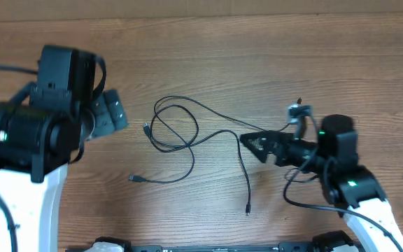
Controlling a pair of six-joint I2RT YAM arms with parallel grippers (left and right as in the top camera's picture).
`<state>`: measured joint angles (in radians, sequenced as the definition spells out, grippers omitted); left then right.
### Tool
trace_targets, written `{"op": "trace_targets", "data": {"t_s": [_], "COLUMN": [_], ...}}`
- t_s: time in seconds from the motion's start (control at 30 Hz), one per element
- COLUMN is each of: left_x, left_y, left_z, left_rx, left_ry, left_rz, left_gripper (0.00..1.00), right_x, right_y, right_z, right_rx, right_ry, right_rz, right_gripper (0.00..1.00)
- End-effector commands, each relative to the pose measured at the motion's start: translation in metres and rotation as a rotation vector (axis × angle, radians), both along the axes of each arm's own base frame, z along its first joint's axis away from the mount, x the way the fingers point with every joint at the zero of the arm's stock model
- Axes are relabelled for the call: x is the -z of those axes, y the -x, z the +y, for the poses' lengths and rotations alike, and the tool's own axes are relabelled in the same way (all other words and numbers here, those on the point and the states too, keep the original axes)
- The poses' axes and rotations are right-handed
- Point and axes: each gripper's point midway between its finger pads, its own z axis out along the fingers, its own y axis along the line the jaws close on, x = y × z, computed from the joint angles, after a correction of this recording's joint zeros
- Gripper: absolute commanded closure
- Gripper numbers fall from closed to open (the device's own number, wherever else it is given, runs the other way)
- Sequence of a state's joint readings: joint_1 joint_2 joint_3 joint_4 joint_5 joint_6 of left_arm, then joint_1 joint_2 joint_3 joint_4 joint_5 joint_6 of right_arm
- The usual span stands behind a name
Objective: Untangle cables
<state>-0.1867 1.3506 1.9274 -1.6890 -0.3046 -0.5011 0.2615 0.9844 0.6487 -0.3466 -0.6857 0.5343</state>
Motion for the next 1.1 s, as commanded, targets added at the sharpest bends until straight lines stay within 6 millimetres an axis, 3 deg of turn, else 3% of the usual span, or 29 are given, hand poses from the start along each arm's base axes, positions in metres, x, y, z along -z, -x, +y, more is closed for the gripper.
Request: {"op": "trace_targets", "data": {"t_s": [0.0, 0.2, 0.47, 0.57, 0.67, 0.9, 1.07], "left_x": [-0.004, 0.014, 0.035, 0.036, 0.038, 0.038, 0.038], "left_y": [0.022, 0.033, 0.032, 0.031, 0.030, 0.029, 0.029], "left_z": [0.023, 0.025, 0.020, 0.020, 0.020, 0.020, 0.020], "left_rx": [-0.144, -0.165, -0.152, -0.153, -0.153, -0.153, -0.153], "left_ry": [-0.013, -0.008, 0.000, -0.002, -0.003, -0.004, -0.004], "left_rz": [-0.056, -0.011, 0.068, 0.076, 0.083, 0.084, 0.084], "left_gripper": [0.01, 0.01, 0.01, 0.01, 0.00, 0.01, 0.00], "right_x": [0.012, 0.018, 0.057, 0.065, 0.076, 0.090, 0.095], "right_y": [-0.012, -0.032, -0.071, -0.082, -0.085, -0.072, -0.084], "right_z": [0.012, 0.057, 0.113, 0.131, 0.146, 0.185, 0.192], "right_rx": [0.012, -0.099, -0.144, -0.180, -0.198, -0.272, -0.207], "right_ry": [0.094, 0.259, 0.491, 0.505, 0.495, 0.486, 0.523], "right_rz": [-0.012, -0.102, -0.202, -0.249, -0.267, -0.349, -0.406], "right_gripper": [0.00, 0.04, 0.05, 0.05, 0.05, 0.11, 0.13]}}
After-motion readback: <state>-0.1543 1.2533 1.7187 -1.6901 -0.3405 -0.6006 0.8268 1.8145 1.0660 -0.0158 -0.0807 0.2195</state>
